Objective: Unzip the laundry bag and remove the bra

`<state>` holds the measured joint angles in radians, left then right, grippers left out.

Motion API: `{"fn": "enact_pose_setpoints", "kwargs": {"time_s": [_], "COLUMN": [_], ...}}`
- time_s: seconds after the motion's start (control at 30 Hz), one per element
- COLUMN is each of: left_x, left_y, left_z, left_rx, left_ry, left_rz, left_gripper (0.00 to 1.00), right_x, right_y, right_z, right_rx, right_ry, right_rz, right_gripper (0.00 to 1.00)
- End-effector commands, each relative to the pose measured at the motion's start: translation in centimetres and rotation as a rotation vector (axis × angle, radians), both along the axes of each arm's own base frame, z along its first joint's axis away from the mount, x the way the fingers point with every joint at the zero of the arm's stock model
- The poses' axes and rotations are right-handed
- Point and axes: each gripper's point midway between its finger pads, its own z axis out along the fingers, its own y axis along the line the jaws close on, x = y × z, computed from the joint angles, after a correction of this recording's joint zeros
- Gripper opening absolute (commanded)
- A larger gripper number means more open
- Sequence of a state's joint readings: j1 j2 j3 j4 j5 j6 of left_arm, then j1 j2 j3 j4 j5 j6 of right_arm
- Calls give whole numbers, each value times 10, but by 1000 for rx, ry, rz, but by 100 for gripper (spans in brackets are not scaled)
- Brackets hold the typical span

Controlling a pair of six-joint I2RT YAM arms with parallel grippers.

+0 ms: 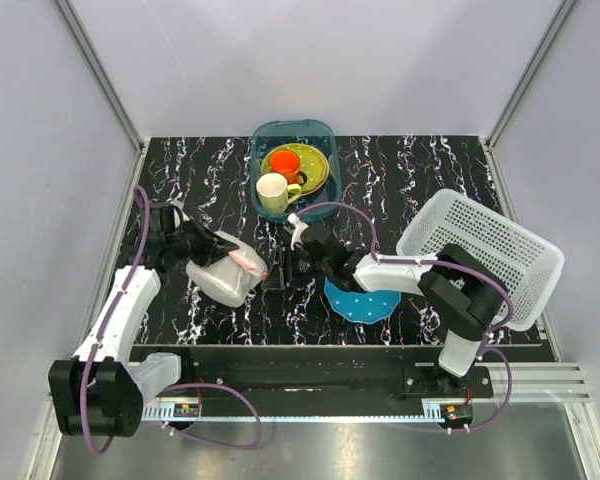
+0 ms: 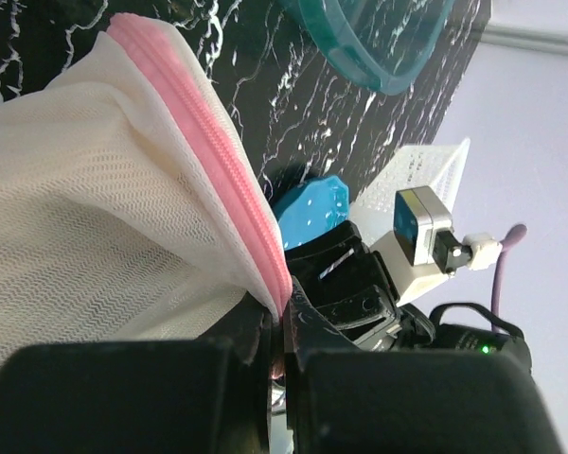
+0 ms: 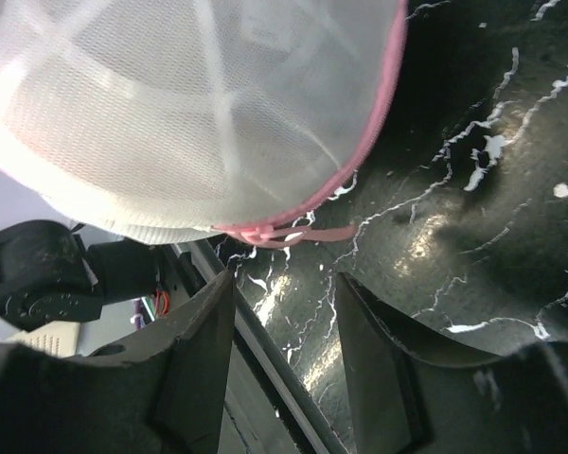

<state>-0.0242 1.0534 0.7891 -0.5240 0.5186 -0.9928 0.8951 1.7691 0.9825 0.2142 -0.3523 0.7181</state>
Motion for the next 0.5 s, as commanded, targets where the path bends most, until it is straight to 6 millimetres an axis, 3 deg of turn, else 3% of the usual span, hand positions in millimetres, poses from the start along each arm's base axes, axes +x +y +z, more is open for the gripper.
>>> {"fn": "enact_pose_setpoints", "kwargs": {"time_s": [0.0,0.23,0.47], "left_x": [7,17,19], "left_y": [-12,-22,-23], "left_z": [19,29,32], "left_rx": [-38,-51,-34], "left_ry": [-106,-155,-176], "left_rz": [-133,-295,-338], "left_gripper": [0,0,0], "right_x": [4,-12,-2], "right_y": [14,3,-10], "right_z": [30,48,40], "right_rx": [177,344,386], "right_ry": [-121,-237,-222], "right_rz": [68,134,56], "right_gripper": [54,60,59]}}
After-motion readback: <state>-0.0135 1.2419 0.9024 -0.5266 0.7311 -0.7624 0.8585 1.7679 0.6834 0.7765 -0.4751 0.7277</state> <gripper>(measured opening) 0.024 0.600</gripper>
